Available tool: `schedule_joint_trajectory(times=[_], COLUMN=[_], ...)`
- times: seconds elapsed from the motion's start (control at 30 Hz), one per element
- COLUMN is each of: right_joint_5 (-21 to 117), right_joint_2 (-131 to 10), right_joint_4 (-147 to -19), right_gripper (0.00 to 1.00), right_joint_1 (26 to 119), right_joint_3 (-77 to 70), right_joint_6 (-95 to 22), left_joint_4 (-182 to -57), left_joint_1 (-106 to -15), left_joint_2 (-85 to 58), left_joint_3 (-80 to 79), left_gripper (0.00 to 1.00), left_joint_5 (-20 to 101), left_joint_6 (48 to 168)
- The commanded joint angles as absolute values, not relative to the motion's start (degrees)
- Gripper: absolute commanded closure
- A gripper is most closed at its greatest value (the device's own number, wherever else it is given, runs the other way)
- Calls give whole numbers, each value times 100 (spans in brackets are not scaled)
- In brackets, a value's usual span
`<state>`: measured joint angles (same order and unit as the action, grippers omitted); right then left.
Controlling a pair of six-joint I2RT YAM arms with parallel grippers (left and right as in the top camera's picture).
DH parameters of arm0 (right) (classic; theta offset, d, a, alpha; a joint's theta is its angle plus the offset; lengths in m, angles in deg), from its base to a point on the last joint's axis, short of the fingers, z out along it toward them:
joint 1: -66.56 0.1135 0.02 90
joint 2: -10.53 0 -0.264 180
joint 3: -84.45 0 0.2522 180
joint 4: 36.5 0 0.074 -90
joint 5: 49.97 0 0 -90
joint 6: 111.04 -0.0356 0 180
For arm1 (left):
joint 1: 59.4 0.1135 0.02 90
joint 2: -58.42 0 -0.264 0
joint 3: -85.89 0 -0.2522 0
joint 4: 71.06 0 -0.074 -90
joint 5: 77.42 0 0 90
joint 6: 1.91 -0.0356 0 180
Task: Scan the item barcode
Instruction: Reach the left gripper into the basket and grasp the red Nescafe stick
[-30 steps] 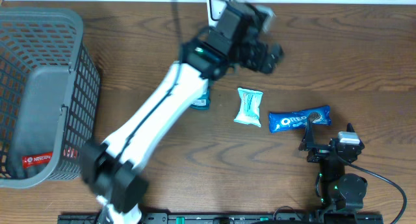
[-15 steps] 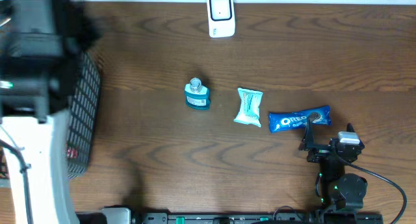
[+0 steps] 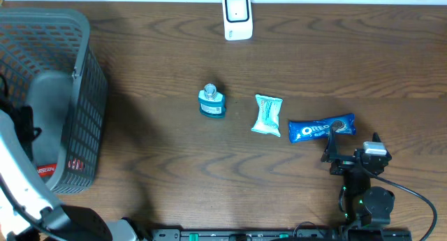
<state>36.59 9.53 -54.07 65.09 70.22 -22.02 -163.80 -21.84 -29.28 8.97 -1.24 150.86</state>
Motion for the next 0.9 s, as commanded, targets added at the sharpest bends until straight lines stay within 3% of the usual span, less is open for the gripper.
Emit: schedule_joint_trajectory(times=[0.0,0.13,0.4,0.87], right_joint_5=[3606,3606,3606,3606], right_joint_2=[977,977,977,977], right_joint_4=[-5414,-5414,-5414,-5414], right_gripper=[1,1,1,1], right_joint_1=[6566,6566,6566,6566], right_joint_3=[7037,7037,7037,7037], right_joint_6=[-2141,-2141,-2141,-2141], left_joint_4=[-15803,-14608,-13135,-12407], left_joint_1=[-1905,-1734,-1736,-1736], left_joint_2=[-2934,-2934,-2950,-4272], left_joint_3=[-124,-1337,-2185,-2248], left_gripper=[5,7,7,7], left_joint_5=[-23,189,189,189], left_joint_6=[15501,15328,14635,14640])
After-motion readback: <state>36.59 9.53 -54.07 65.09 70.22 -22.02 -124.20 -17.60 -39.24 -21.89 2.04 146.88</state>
